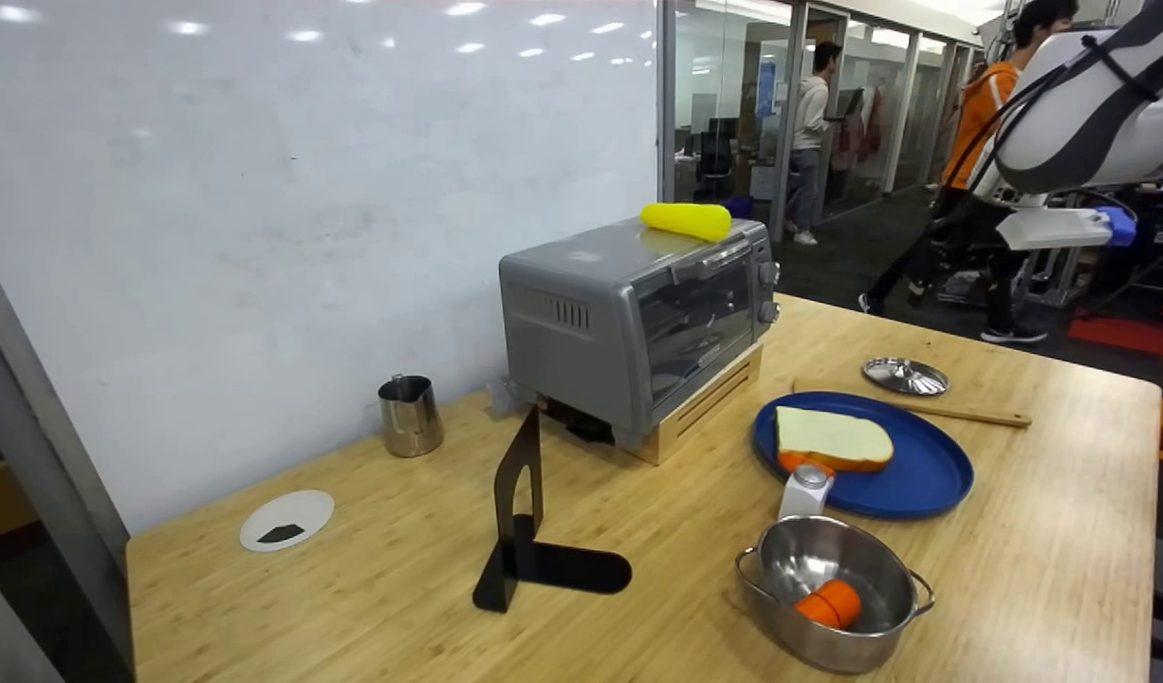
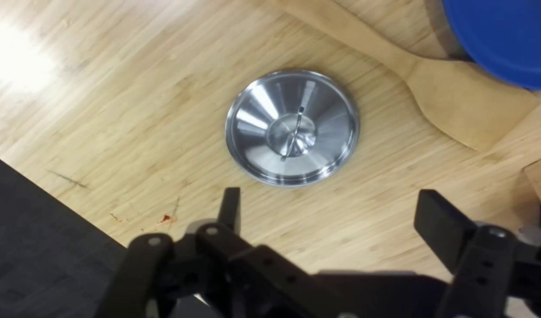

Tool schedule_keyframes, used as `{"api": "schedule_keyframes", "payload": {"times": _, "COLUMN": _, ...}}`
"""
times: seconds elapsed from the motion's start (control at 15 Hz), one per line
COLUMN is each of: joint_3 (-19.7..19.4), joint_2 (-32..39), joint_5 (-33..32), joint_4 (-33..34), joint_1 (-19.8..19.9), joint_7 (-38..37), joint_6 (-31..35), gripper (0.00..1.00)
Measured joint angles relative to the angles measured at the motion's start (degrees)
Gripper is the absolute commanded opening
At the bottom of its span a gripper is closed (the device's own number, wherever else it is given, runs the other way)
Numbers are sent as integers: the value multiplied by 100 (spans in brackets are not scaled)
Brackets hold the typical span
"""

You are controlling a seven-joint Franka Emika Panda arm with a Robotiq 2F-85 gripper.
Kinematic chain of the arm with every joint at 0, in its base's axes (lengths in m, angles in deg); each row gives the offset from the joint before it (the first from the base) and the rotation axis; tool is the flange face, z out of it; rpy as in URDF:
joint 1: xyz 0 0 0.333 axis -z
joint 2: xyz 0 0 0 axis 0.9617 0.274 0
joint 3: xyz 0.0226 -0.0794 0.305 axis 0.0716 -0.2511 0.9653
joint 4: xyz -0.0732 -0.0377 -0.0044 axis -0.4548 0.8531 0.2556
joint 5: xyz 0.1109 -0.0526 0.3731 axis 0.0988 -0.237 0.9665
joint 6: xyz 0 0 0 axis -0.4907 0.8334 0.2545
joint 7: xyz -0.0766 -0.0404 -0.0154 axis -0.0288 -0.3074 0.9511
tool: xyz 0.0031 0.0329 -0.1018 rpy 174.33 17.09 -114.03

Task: Take the lid off the pot, put it on the table, take half a carrot from the plate, put it in the pot then cover the pot with the lid

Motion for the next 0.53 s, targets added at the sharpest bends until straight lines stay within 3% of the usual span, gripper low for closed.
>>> {"api": "schedule_keyframes", "payload": {"times": 0.13, "joint_3": -15, "joint_2": 225, "joint_5": 297, "joint_4": 144, "joint_1": -1, "joint_7": 267, "joint_6": -18, "gripper": 100}}
{"api": "schedule_keyframes", "payload": {"times": 0.53, "joint_3": -15, "joint_2": 362, "joint_5": 334, "joint_4": 239, "joint_1": -10, "joint_7": 294, "joint_6": -19, "gripper": 100}}
